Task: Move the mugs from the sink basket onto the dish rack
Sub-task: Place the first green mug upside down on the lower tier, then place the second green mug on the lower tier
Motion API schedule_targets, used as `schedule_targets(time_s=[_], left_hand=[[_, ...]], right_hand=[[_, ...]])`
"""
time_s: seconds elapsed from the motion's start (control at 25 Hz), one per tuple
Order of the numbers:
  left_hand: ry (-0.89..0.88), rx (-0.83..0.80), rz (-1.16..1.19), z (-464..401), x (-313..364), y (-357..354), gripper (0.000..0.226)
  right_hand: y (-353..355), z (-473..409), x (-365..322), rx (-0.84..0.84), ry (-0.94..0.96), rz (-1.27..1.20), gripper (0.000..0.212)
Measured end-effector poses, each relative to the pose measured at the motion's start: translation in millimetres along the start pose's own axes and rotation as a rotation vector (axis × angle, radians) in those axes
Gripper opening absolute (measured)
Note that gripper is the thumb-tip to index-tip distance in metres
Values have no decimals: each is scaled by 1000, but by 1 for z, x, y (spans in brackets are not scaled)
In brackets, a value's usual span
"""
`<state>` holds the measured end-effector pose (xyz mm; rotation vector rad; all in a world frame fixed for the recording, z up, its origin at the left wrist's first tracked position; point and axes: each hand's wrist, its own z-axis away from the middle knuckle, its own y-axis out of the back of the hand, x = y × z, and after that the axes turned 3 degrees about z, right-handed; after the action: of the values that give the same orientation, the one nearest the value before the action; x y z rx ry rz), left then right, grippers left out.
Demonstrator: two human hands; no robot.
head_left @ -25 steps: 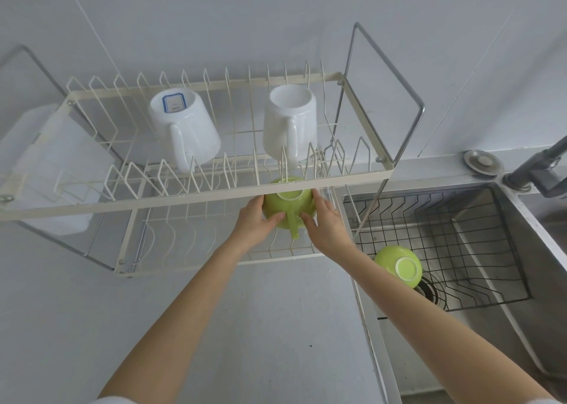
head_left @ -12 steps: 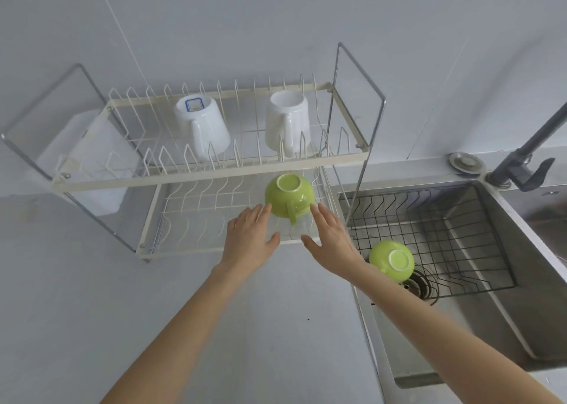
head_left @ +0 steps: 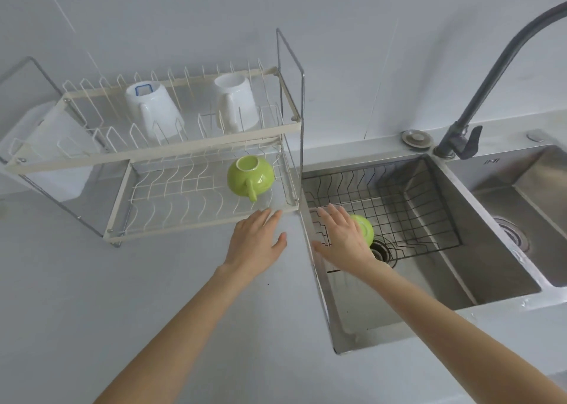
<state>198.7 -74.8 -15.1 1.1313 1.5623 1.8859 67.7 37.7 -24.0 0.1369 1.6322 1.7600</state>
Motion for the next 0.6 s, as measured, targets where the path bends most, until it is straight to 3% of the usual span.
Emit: schedule_targets(time_s=[0.6], left_hand=[[72,-197,35,-87,129,-70,58]], right_hand=[[39,-27,152,-132,-67,-19,70]])
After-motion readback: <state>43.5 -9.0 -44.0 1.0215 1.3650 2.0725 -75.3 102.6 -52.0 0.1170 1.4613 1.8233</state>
